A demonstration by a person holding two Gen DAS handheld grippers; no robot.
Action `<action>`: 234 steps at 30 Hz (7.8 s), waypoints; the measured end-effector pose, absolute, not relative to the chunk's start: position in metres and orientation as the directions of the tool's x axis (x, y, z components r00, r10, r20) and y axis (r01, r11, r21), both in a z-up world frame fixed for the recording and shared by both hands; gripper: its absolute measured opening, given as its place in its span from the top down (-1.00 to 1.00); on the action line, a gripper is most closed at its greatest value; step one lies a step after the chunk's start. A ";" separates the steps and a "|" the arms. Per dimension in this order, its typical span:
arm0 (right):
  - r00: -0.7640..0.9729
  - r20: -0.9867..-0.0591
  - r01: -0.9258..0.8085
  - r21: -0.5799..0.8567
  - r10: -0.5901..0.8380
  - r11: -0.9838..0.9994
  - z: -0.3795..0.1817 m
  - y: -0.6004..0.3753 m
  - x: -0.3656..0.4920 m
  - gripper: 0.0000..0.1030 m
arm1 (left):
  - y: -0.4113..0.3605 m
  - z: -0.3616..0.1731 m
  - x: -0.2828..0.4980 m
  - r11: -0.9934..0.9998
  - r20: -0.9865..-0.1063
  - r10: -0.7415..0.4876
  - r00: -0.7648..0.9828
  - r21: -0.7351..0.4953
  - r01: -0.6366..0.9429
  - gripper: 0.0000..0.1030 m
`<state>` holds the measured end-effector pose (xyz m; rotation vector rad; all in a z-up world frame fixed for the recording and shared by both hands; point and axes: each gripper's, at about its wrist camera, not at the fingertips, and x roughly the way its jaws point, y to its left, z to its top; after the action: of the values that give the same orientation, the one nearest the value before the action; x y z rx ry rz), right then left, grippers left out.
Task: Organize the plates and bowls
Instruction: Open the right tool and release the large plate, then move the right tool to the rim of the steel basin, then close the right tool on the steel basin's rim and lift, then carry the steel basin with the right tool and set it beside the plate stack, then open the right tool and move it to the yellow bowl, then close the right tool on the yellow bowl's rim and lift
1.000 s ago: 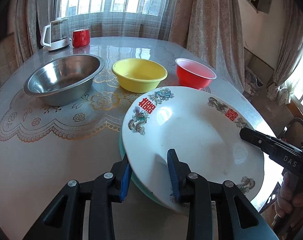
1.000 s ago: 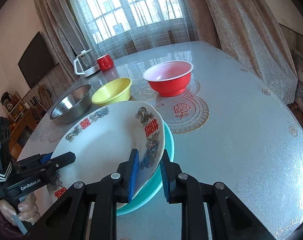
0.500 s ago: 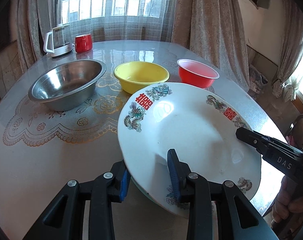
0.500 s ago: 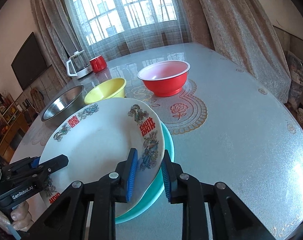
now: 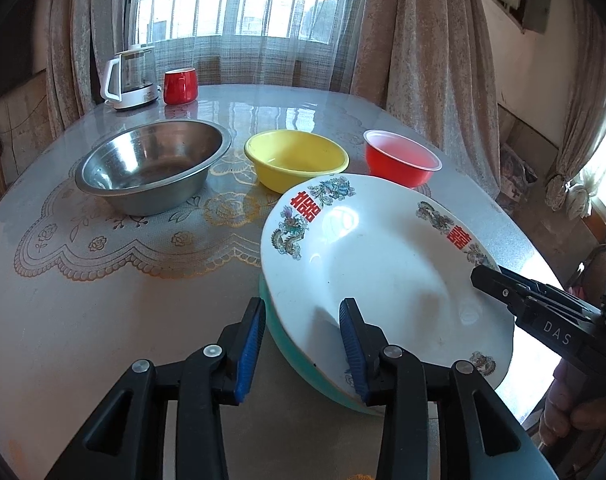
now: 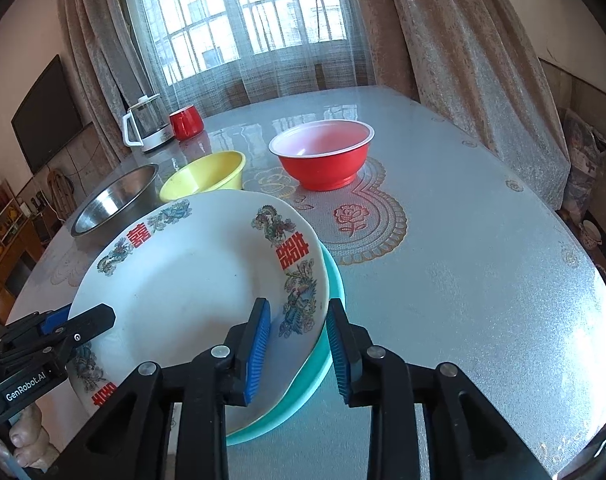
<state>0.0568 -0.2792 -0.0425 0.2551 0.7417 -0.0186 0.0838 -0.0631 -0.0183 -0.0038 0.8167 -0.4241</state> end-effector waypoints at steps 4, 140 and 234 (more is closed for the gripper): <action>0.751 -0.657 0.127 0.249 0.071 0.960 -0.034 -0.284 0.051 0.30 | -0.052 -0.015 0.080 0.917 -0.694 -0.377 0.614 -0.186 0.352 0.13; 0.412 -0.816 -0.352 0.267 0.405 0.897 -0.020 -0.054 0.141 0.30 | 0.118 -0.015 0.077 0.982 -0.731 -0.111 0.673 -0.184 -0.037 0.25; 0.648 -0.666 0.044 0.518 0.370 0.854 -0.002 -0.228 0.222 0.79 | -0.022 0.036 0.212 0.918 -0.716 -0.397 0.575 -0.316 0.240 0.74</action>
<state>0.2219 -0.2277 -0.0015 0.5291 0.8546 0.1955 0.2123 -0.0220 0.0365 -0.1924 0.8837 -0.3759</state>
